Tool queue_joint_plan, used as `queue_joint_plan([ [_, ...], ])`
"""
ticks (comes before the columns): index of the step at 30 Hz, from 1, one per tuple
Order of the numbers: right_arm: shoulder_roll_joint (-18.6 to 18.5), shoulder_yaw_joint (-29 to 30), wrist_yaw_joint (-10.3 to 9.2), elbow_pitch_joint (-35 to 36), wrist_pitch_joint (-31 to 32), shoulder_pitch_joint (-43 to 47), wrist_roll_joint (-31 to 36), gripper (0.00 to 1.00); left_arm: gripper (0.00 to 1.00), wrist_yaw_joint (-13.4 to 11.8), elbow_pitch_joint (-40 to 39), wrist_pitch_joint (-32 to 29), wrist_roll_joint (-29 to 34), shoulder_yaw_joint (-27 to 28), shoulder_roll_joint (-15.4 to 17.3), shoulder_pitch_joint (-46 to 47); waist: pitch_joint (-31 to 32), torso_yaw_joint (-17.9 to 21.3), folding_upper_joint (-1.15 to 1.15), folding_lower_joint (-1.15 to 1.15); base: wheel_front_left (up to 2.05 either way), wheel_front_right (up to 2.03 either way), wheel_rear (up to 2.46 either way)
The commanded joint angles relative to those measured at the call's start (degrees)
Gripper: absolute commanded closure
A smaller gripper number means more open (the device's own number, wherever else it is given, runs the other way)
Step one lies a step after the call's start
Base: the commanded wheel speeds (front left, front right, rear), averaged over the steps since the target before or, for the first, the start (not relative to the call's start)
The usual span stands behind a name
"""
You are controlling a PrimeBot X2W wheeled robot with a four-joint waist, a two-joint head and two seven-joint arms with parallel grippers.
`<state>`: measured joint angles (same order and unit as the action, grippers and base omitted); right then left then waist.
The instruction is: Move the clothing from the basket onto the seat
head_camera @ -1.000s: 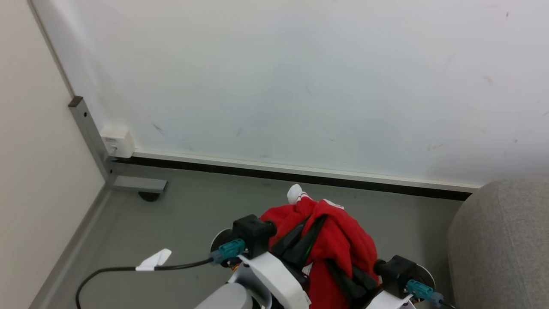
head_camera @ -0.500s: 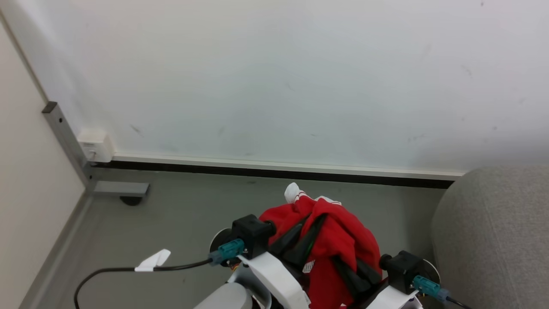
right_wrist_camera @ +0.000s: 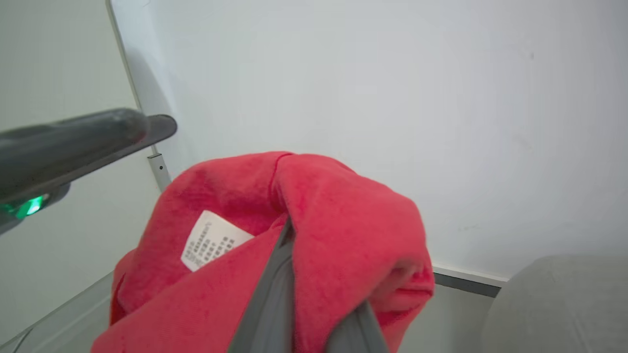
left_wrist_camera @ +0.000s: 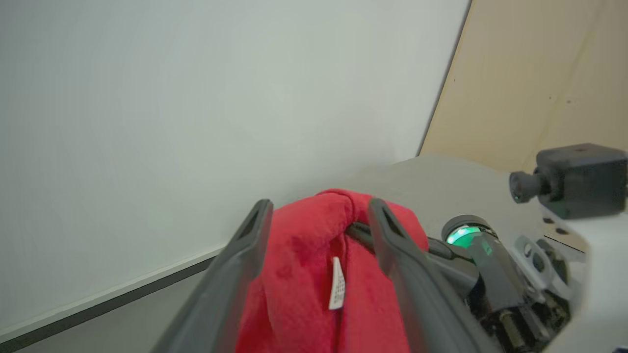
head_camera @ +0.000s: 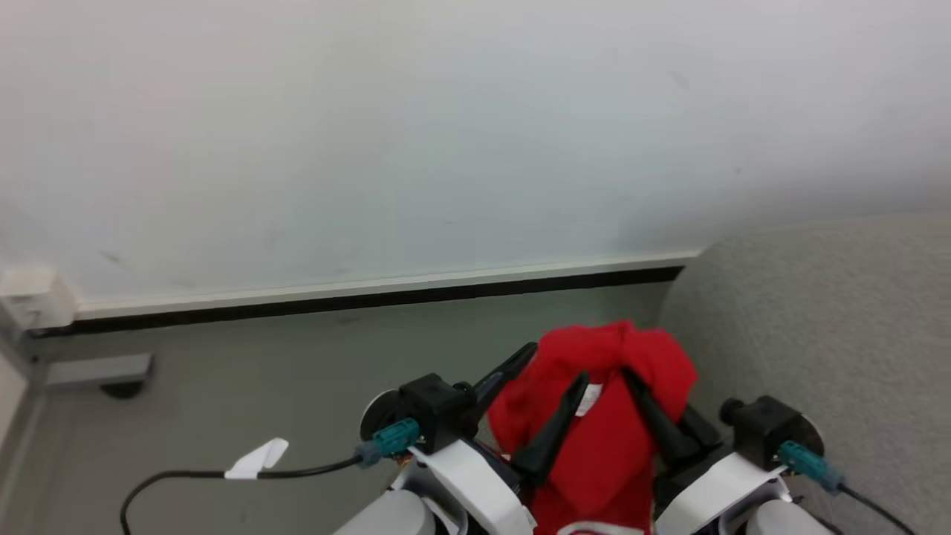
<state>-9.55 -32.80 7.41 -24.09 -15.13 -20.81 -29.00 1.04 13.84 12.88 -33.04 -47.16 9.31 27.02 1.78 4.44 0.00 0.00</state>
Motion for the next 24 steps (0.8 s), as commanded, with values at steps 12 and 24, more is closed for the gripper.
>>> queue_joint_plan([
  [12,-3.23,9.2,0.16,5.28,-0.02,0.56,3.21,1.0,0.0,0.31,-1.62,1.87,2.89,0.31,0.97,-0.7,-4.15,13.98,0.0,0.0,0.0,0.0,0.0],
  [24,-3.71,13.87,0.16,10.04,-0.02,1.91,4.99,1.0,0.0,1.27,-0.65,2.31,6.64,-0.34,0.71,-0.21,-5.84,21.38,0.0,0.0,0.0,0.0,0.0],
])
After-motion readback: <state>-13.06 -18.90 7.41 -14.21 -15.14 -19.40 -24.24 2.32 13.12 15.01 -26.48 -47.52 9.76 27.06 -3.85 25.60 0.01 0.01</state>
